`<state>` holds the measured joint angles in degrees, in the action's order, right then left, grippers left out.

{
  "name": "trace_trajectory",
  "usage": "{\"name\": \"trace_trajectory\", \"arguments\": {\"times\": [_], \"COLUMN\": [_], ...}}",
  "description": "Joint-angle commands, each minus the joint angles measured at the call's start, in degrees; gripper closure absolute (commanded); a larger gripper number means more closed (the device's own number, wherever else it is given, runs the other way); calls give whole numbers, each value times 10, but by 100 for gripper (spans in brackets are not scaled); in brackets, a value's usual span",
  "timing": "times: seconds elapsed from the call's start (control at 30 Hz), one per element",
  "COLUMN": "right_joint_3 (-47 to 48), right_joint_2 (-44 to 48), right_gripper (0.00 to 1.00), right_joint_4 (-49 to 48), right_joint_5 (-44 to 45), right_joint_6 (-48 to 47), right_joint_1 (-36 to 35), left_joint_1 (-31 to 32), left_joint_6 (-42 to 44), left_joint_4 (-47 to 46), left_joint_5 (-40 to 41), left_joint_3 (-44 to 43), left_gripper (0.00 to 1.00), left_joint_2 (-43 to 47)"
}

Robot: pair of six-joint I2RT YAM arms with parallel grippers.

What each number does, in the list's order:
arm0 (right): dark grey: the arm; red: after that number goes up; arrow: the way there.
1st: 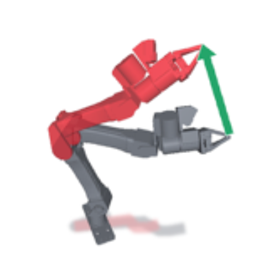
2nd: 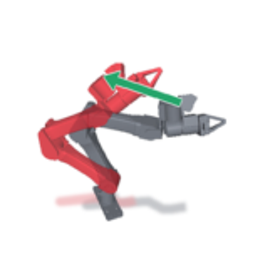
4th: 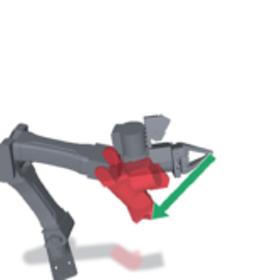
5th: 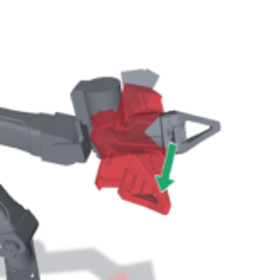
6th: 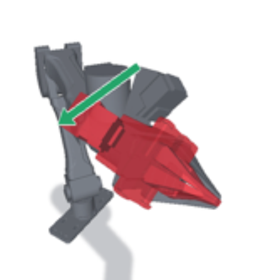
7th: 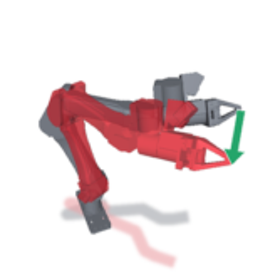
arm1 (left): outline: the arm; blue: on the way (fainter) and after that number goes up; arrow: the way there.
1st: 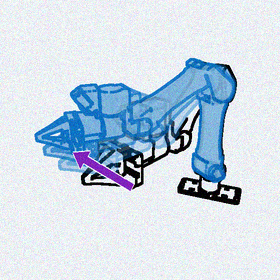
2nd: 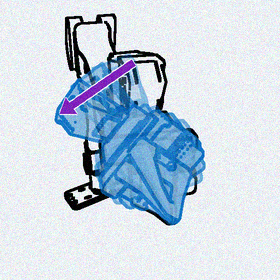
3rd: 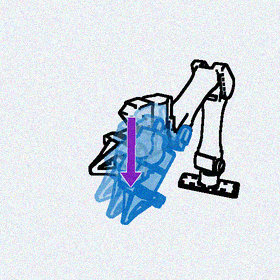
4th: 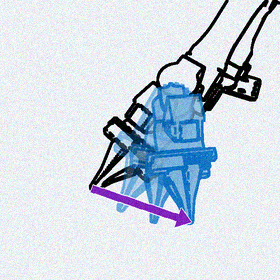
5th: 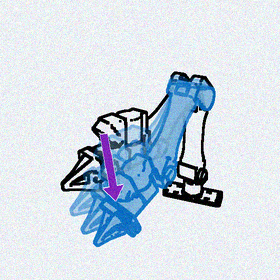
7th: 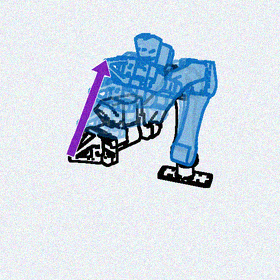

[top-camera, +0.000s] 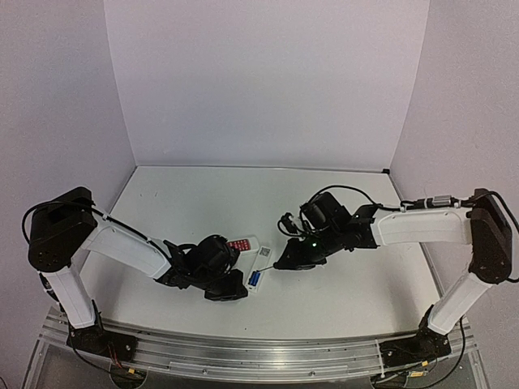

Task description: Unload the batteries from the remote control

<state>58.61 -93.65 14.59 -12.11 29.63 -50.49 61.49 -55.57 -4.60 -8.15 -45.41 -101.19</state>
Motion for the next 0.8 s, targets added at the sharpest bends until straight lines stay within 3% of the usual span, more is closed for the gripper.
{"name": "trace_trajectory", "arguments": {"times": [0.0,0.4,0.53,0.67,0.77], "right_joint_3": [13,-3,-19,-33,-47], "right_joint_2": [0,38,76,127,163], "right_gripper": [100,100,100,100,100], "right_joint_4": [0,23,39,54,80], "right_joint_5": [-43,-150,-110,-52,11], "right_joint_6": [0,20,23,34,48], "right_joint_1": [0,0,0,0,0], "left_joint_1": [-1,-1,-1,-1,-1], "left_joint_6": [-3,-5,2,22,44], "left_joint_4": [-1,2,10,39,94], "left_joint_5": [16,22,29,50,89], "left_joint_3": [-8,-7,-8,-10,-33], "left_gripper": [96,97,95,83,64], "left_joint_2": [3,5,14,56,94]}}
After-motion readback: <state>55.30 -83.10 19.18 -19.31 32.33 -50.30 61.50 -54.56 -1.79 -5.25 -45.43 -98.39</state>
